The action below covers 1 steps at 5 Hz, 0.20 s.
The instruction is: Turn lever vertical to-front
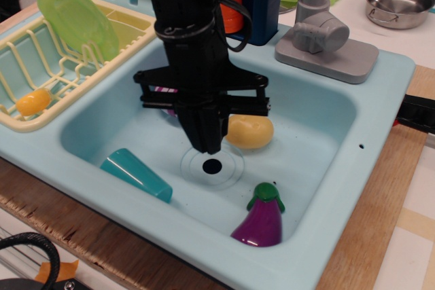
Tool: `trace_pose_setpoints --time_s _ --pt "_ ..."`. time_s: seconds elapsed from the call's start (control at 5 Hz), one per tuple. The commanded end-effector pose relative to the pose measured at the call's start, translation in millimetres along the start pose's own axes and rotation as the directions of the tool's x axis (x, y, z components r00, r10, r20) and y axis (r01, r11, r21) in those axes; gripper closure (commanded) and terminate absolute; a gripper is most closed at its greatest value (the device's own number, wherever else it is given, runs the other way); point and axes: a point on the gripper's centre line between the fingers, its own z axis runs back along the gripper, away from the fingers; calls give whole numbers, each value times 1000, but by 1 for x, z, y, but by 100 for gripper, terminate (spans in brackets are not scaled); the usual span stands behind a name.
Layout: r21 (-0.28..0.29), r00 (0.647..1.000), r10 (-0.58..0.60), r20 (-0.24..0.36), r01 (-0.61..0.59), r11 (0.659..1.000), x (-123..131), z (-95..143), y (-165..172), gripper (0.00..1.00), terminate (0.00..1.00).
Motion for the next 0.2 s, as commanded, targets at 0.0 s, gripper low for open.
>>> trace_pose_setpoints --time_s 0.0 --pt "-14 1000 6 11 -6 1000 3 -2 2 100 100"
